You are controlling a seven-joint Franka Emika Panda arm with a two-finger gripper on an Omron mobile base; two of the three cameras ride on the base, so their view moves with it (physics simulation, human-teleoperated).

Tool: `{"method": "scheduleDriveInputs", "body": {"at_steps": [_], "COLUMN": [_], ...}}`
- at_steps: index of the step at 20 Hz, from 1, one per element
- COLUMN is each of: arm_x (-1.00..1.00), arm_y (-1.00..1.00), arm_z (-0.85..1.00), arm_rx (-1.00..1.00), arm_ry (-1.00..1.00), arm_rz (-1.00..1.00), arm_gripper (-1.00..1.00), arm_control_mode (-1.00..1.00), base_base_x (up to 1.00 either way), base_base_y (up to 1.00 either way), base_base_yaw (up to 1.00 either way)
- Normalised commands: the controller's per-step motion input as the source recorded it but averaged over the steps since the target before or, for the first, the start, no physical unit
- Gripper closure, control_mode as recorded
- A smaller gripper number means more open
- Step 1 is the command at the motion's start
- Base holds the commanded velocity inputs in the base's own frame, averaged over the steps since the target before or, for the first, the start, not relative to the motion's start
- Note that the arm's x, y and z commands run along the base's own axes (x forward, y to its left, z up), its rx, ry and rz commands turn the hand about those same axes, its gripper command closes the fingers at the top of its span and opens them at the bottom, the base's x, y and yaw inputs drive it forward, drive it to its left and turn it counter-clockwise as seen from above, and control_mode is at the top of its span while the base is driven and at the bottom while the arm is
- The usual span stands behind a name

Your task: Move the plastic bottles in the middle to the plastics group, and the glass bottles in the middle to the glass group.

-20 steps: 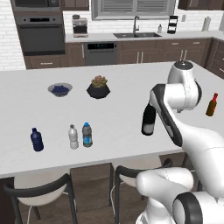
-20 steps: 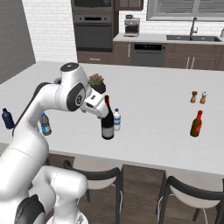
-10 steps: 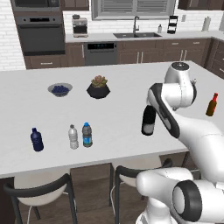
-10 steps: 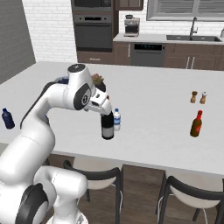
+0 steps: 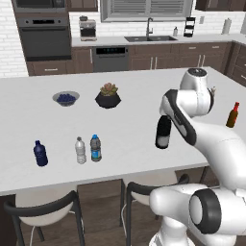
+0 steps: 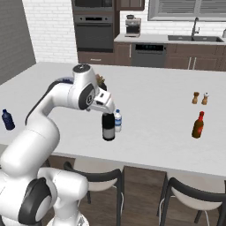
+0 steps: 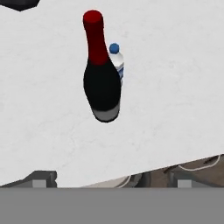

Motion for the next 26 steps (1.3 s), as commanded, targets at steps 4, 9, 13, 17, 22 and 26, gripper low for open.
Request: {"method": "scheduleDriveInputs", "body": {"at_steps": [4, 9, 13, 17, 22, 26], "arm_x": [0.36, 0.23, 0.18, 0.11, 0.13, 0.14], "arm_y": [0.00, 0.00, 0.00, 0.00, 0.00, 0.00], "arm_z": [-0.31, -0.07, -0.11, -0.12, -0.15, -0.10], "arm_rx": [0.00, 0.00, 0.00, 0.00, 0.00, 0.00], "arm_ry": [-0.11, -0.07, -0.08, -0.04, 0.00, 0.01], "arm_rz": [0.01, 0.00, 0.00, 0.00, 0.00, 0.01], "arm_gripper": [-1.00, -1.00, -1.00, -1.00, -1.00, -1.00], "arm_control_mode": [-1.00, -1.00, -1.00, -1.00, -1.00, -1.00], "base_base_x": [0.00, 0.00, 0.00, 0.00, 0.00, 0.00], "base_base_y": [0.00, 0.00, 0.00, 0.00, 0.00, 0.00], "base_base_yaw": [0.00, 0.00, 0.00, 0.00, 0.00, 0.00]}}
